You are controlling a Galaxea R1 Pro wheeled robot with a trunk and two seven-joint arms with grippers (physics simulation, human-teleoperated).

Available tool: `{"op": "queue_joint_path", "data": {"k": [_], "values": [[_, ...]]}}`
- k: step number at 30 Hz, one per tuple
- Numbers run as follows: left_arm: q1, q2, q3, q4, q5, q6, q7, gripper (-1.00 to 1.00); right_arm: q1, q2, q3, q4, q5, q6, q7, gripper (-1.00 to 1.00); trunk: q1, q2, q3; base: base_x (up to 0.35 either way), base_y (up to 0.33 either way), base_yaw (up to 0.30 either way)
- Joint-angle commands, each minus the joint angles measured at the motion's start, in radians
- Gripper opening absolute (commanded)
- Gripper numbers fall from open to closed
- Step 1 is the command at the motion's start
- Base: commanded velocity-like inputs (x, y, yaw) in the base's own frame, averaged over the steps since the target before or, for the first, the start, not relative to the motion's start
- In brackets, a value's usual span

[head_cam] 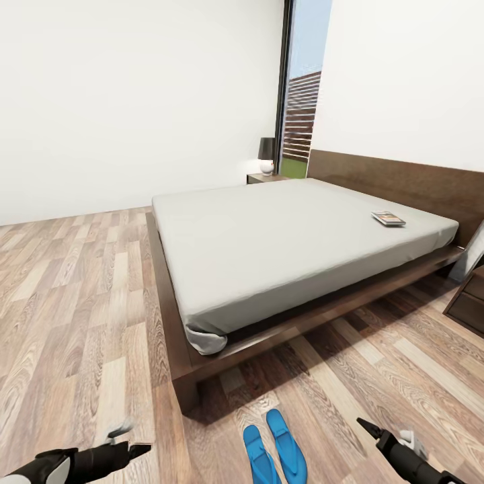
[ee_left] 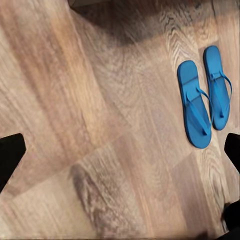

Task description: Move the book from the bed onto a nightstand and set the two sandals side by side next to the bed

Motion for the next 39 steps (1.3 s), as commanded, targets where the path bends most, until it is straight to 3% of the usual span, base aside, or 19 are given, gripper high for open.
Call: {"op": "queue_joint_path", "data": {"k": [1,5,13,27,32,39], "values": [[0.001,0.005,-0.006,0.004,0.003,-0.001,-0.002,1.0,-0.001,-0.001,0.006,0.003,-0.011,0.008,0.004,1.0,0.0,0.0,-0.001,0.0,0.0,0.0],[0.027,0.018,-0.008,0.017,-0.027,-0.049,0.001,1.0,0.02,-0.004,0.008,0.003,0.008,0.004,-0.023,1.0,0.0,0.0,-0.001,0.0,0.0,0.0],[0.056,0.023,-0.009,0.022,-0.038,-0.068,0.004,1.0,0.084,-0.003,0.009,0.003,0.068,-0.004,-0.071,1.0,0.0,0.0,-0.001,0.0,0.0,0.0],[0.12,0.026,-0.009,0.022,-0.041,-0.096,0.025,1.0,0.194,0.0,0.01,0.003,0.083,-0.024,-0.162,1.0,0.0,0.0,-0.001,0.0,0.0,0.0],[0.128,0.025,-0.009,0.023,-0.042,-0.102,0.081,1.0,0.206,0.001,0.01,0.003,0.085,-0.058,-0.168,1.0,0.0,0.0,-0.001,0.0,0.0,0.0],[0.137,0.019,-0.009,0.022,-0.042,-0.106,0.1,1.0,0.208,0.003,0.01,0.002,0.087,-0.065,-0.17,1.0,0.0,0.0,-0.001,0.0,0.0,0.0]]}}
